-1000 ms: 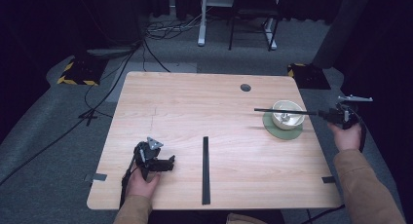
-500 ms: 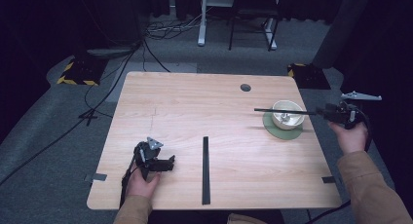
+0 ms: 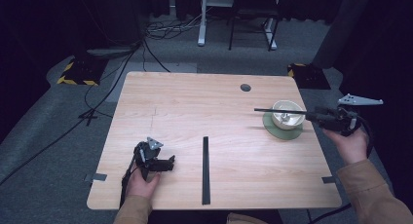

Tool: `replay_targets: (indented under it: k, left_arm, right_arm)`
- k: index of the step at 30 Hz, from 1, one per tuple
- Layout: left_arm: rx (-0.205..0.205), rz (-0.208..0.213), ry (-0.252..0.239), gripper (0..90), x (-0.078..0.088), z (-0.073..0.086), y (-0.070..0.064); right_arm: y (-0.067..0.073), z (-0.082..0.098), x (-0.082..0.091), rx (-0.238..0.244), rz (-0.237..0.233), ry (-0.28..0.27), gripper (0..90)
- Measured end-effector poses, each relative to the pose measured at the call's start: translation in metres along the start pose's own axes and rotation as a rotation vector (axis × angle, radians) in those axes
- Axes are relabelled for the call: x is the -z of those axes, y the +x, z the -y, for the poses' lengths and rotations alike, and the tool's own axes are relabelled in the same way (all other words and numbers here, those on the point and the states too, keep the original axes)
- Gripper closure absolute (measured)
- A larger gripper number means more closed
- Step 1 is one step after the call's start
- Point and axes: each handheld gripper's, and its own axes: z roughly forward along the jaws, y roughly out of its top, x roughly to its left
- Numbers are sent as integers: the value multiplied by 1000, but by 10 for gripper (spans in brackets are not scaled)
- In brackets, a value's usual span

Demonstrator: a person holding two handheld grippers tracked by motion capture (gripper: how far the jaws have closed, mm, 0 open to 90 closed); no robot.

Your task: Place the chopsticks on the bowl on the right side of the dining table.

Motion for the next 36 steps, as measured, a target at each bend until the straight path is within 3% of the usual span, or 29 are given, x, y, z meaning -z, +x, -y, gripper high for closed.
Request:
replay_targets:
  k: [7, 13, 17, 23, 28, 36]
  left_arm:
    - [-2, 0, 0, 49, 0, 0, 0]
    - [-2, 0, 0, 49, 0, 0, 0]
    - [-1, 1, 0, 49, 0, 0, 0]
    - [-2, 1, 2, 49, 1, 0, 0]
    - [-1, 0, 0, 49, 0, 0, 0]
    - [-1, 0, 1, 49, 1, 0, 0]
  right_arm:
    - [30, 0, 6, 46, -104, 15, 388]
    - [48, 0, 7, 84, -163, 46, 367]
    - [57, 1, 5, 99, -176, 69, 341]
    - [82, 15, 2, 93, -204, 24, 344]
    - [97, 29, -4, 113, -244, 66, 345]
    - [98, 52, -23, 76, -248, 125, 344]
